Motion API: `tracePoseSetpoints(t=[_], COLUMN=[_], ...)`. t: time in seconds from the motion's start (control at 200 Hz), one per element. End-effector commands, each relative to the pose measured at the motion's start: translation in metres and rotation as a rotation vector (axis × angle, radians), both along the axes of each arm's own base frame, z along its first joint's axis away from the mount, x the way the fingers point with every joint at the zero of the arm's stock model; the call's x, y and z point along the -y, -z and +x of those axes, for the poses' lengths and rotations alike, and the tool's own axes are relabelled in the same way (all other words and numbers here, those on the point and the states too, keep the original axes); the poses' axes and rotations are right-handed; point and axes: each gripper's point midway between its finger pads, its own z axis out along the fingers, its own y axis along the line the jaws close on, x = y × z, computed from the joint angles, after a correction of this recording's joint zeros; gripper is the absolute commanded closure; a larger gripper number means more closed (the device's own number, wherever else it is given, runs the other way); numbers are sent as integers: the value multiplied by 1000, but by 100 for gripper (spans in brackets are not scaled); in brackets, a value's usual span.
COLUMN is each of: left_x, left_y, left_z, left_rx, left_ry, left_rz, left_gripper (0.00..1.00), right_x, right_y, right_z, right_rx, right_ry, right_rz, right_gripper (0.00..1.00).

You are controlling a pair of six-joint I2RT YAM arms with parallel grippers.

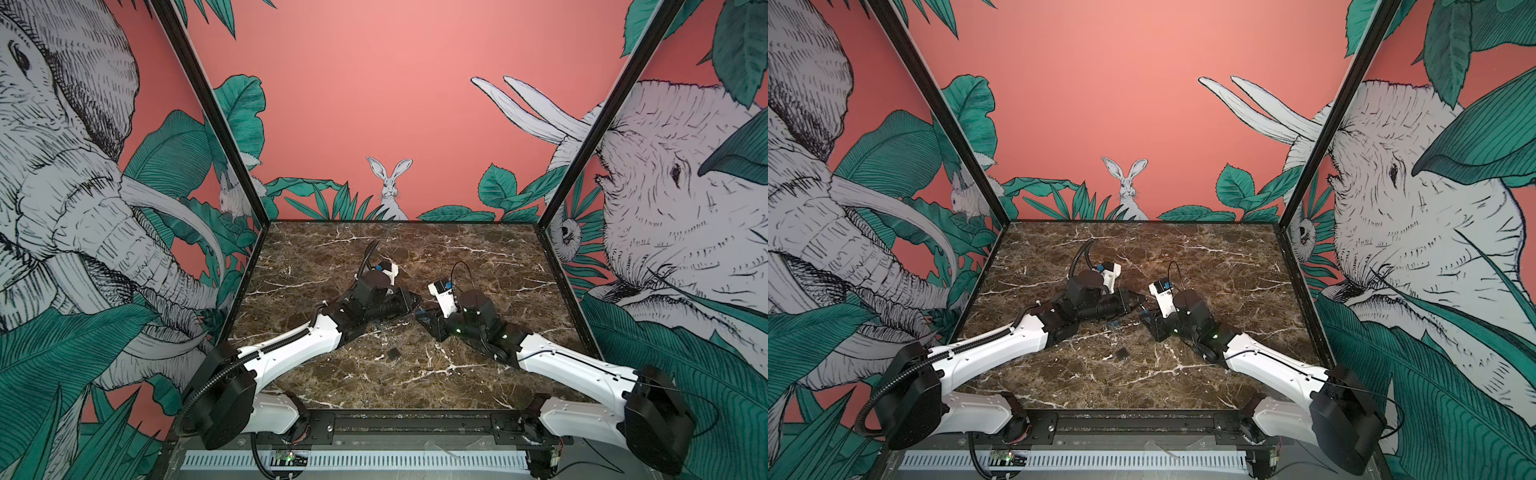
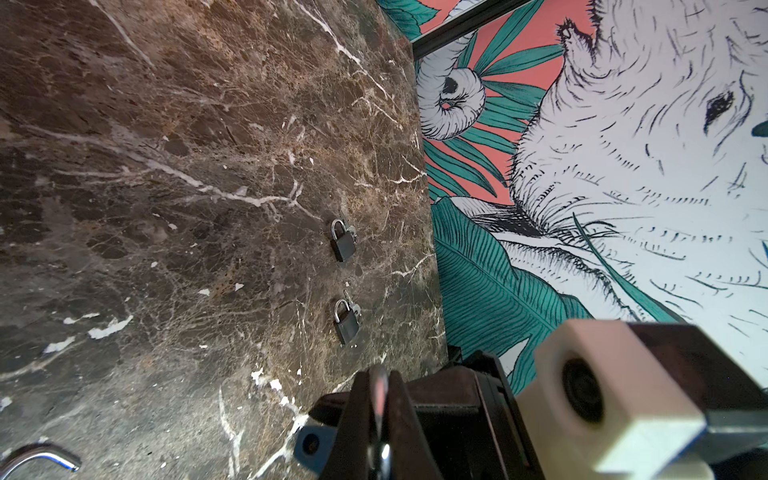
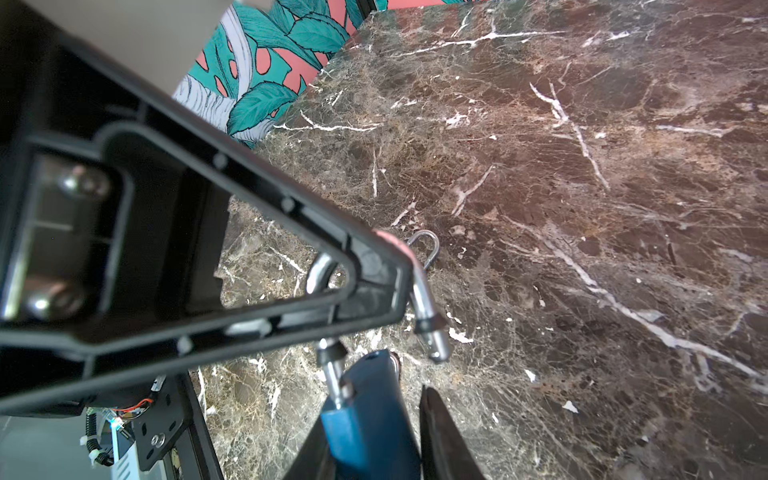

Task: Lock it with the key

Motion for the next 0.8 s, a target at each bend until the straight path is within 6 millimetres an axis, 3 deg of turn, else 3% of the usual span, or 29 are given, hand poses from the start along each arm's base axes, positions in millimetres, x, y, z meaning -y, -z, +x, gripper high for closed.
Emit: tracePoseSetpoints(t=[0.0,0.115,0.22,0.67,0.735,0.795], left_x=[3,3,2,-33,-42,-54], left_y=[-28,-27,-25,-26,-27,-27], left_z=[4,3,3,7,8,10], left_rx=[55,54,49,91,110,132], left_ry=[-5,-3,-3,-70,-88,-108], left_rz=[-52,-50,-47,30,65,110], left_gripper=[100,100,100,100,77,65], right_x=[0,1,4,11,12,12], right_y=[-10,-11,-15,-21,-21,-22], right_z=[4,4,5,-7,-11,-17], right_rx=[34,37,47,9,-5,-18], right_ry=[7,13,24,-2,-21,-50], right_rz=[1,2,2,-48,-66,-81], right_gripper=[75,83,100,100,100,100])
